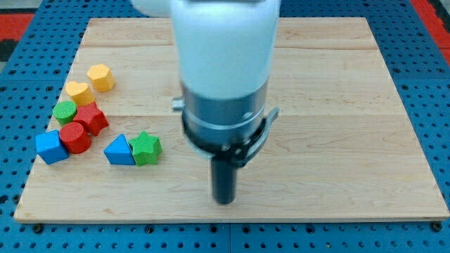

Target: Push the green circle towards top left end

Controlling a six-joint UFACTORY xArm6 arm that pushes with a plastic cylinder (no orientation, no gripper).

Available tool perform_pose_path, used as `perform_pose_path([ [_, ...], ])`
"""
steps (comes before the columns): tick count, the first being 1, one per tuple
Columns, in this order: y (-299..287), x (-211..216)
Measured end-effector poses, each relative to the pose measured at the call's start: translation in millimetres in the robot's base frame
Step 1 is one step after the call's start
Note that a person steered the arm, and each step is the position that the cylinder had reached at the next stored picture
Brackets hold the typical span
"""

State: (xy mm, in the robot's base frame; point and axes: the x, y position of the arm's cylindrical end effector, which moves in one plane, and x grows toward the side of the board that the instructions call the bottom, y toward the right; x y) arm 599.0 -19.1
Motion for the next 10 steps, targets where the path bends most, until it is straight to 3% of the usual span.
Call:
perform_pose_path([
  [2,-235.0,16.8],
  [3,-283.9,10.0],
  [7,-285.0,-34.4],
  [10,-285.4,-41.3],
])
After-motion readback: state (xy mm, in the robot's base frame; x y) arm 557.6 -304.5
